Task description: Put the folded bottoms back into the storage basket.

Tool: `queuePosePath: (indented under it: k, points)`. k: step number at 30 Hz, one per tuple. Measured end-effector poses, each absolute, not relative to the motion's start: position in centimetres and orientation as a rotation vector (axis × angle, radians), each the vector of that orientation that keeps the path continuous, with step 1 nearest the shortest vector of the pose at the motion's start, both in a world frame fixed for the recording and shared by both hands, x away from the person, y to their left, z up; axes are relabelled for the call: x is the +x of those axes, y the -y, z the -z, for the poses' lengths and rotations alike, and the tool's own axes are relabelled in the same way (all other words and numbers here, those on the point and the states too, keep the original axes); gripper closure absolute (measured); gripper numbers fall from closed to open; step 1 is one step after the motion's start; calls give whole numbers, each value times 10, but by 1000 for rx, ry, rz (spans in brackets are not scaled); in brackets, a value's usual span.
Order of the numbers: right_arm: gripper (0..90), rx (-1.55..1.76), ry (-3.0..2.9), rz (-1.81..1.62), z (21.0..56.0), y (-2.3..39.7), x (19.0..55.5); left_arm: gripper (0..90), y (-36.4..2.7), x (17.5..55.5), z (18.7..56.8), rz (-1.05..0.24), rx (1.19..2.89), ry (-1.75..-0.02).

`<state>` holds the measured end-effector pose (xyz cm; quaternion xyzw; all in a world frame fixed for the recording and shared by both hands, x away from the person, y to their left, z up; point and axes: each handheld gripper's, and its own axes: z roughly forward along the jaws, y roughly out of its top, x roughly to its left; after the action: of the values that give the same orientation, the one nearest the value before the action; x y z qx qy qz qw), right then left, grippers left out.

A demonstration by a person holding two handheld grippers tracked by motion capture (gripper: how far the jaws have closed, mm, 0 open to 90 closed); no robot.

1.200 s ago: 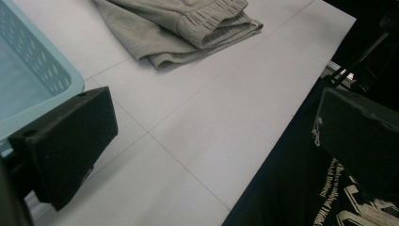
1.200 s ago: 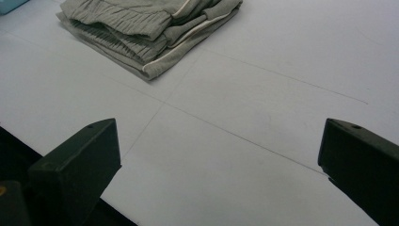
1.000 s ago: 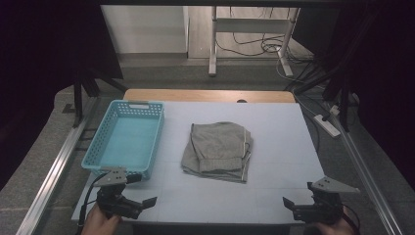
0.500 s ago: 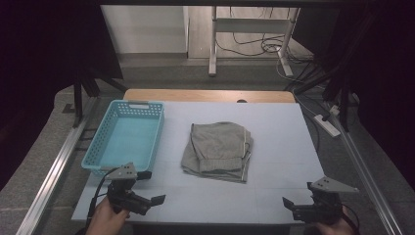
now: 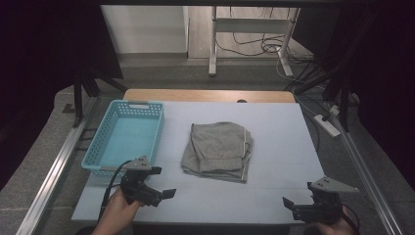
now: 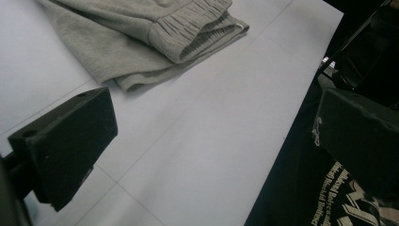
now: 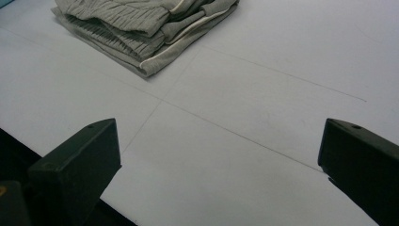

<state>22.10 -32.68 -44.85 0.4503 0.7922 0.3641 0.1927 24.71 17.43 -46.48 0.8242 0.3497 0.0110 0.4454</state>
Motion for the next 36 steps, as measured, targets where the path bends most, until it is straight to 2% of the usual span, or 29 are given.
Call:
queuePosePath:
  k: [22,29,36]
  points:
    - [1,1257,-2227,-1024,449,327,221,0,-124,295,475,-114,2167,-910]
    - [1,1249,-2234,-1024,449,326,221,0,-109,314,483,-191,2220,-955]
    - [1,1251,-2240,-1017,449,326,222,0,-102,331,489,-173,2227,-964]
